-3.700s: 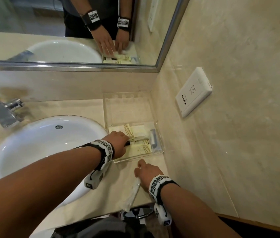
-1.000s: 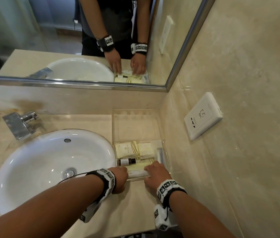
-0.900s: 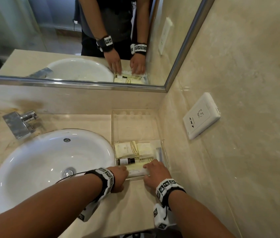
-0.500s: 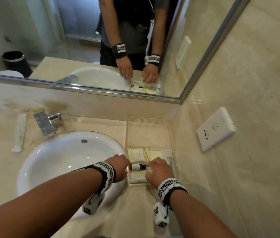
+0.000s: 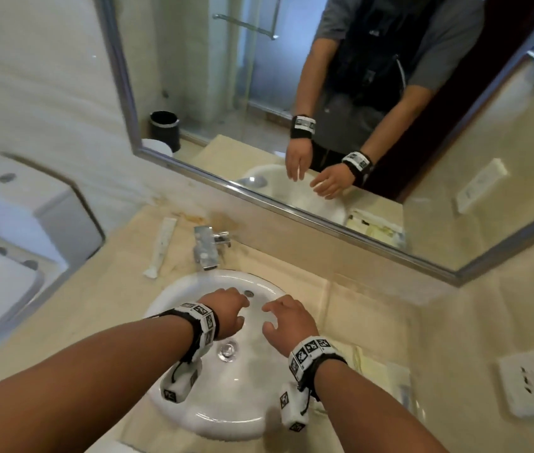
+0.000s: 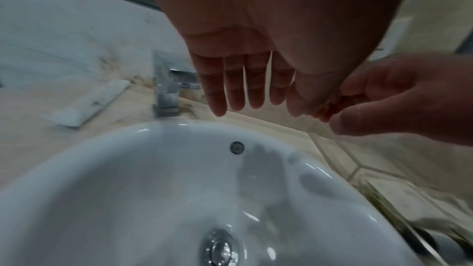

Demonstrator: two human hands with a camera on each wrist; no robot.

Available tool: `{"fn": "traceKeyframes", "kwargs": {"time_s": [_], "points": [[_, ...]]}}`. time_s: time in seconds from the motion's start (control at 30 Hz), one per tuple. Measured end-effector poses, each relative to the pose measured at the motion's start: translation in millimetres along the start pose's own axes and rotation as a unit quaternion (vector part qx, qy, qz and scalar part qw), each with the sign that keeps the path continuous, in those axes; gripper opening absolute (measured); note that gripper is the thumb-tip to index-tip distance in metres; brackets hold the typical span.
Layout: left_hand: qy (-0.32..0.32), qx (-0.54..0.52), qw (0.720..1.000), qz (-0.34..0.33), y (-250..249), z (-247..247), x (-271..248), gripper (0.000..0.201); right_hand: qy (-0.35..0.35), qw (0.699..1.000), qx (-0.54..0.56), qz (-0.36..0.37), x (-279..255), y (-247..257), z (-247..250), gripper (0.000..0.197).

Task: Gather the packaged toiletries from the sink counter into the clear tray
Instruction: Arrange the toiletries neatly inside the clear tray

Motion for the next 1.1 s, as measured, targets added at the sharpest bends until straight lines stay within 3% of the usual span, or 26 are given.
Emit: {"fn": "traceKeyframes", "kwargs": {"time_s": [0.3,0.53,0.73,0.87,1.0,1.1], "points": [[-0.023,-0.057,0.989,0.131,155,16,-30,0.049,0.078,0.987,-0.062,0.124,80,150,-26,0.044],[-0.014,-0.052,0.979,0.196,245,21,-28,0.046,0.106,0.981,-0.09,0.138,122,198,-50,0.051],[0.012,-0.057,0.981,0.183,264,13,12,0.049,0.111,0.985,-0.069,0.117,141,208,-51,0.05],[0.063,-0.052,0.983,0.165,263,5,40,0.055,0.111,0.987,-0.055,0.106,154,212,-53,0.049],[0.09,-0.031,0.981,0.17,271,-6,56,0.047,0.115,0.989,-0.028,0.085,169,209,-56,0.048],[0.07,0.001,0.983,0.169,277,-8,62,0.035,0.122,0.99,-0.016,0.074,178,208,-59,0.049]]}}
Point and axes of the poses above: each hand's wrist, its own x-axis towards the middle knuckle, its own z-axis out of the back of the hand, y = z × x, the point moved 7 cm from there along x, towards the middle knuckle, and after that the axes turned 6 degrees about y, right-handed, at the moved point
